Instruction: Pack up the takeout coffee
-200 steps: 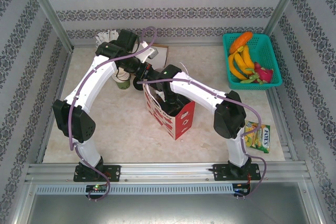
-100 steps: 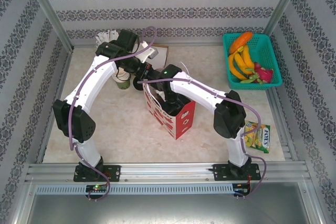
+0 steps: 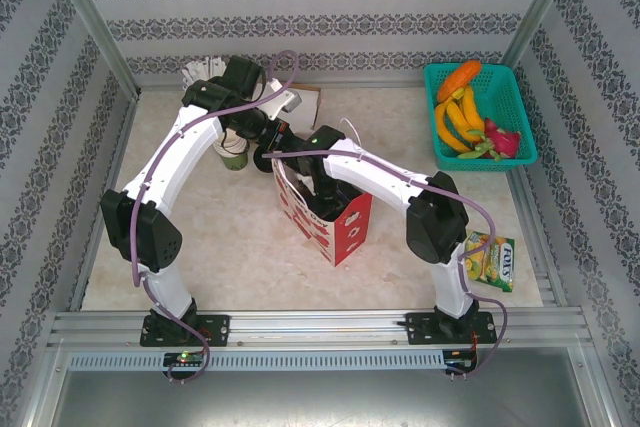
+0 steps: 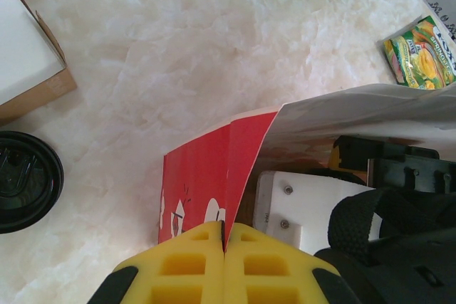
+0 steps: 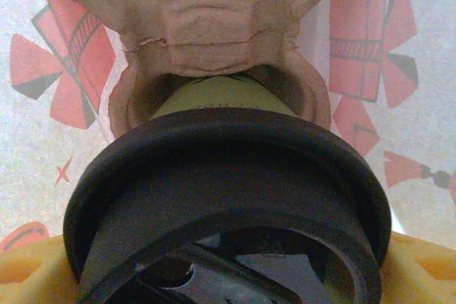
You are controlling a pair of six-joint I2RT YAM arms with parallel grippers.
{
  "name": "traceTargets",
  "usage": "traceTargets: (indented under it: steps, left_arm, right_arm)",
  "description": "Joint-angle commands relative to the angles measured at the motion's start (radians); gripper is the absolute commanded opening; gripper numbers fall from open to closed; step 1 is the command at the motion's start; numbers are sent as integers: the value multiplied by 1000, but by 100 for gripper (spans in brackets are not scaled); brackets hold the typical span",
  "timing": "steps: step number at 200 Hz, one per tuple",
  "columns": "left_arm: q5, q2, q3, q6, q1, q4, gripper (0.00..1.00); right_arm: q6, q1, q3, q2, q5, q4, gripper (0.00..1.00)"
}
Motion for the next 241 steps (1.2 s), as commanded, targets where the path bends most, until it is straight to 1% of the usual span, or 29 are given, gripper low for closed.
traceTargets:
  steps: [1,241]
  left_arm:
    - [4,21,17,-1,1,-27,0]
    - [6,20,16,-6,1,-26,0]
  right_arm:
    - [13,-13,-24,33,11,27,47]
    - [11,-15,-84,51,17,92,47]
